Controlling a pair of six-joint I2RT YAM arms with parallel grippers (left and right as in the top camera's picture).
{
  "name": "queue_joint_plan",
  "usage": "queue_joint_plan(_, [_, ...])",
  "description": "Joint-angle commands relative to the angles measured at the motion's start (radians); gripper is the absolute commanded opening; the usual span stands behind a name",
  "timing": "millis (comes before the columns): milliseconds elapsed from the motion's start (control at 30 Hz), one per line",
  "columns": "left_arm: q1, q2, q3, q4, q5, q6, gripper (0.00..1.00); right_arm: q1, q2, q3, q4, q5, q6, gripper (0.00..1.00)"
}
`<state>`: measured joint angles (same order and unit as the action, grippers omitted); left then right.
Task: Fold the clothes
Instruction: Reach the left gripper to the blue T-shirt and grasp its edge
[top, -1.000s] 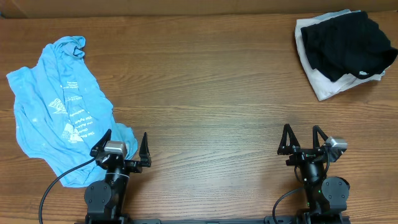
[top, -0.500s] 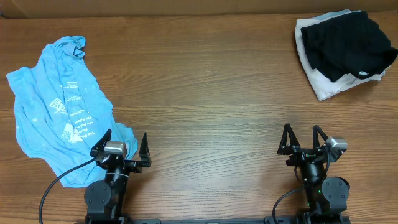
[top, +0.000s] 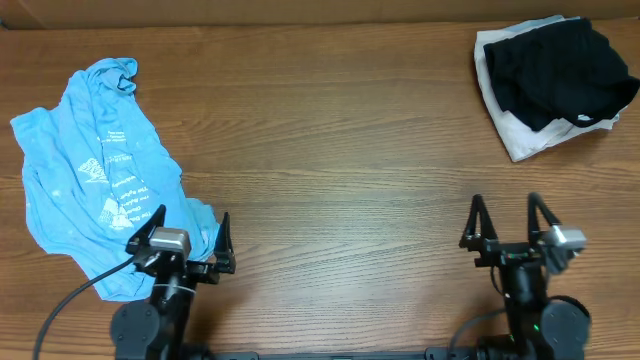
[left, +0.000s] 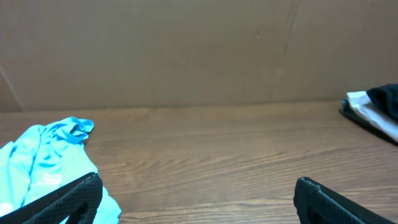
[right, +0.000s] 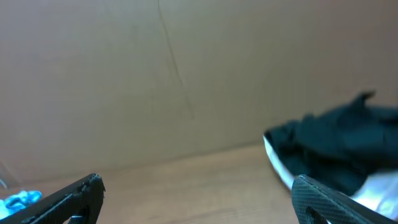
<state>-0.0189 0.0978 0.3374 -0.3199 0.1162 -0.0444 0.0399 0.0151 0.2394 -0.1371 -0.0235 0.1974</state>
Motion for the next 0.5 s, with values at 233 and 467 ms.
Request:
queue_joint_plan(233, [0.006, 0.524, 0.561, -0.397, 0.009, 0.063, 1.00, 0.004, 0.165, 0.335, -0.274, -0.067, -0.016, 1.00])
queue_joint_plan(467, [0.006, 0.886, 0.854, -0.650, 0.053, 0.065, 1.00, 0.004, 0.438, 0.506, -0.449, -0.238, -0.016, 1.00])
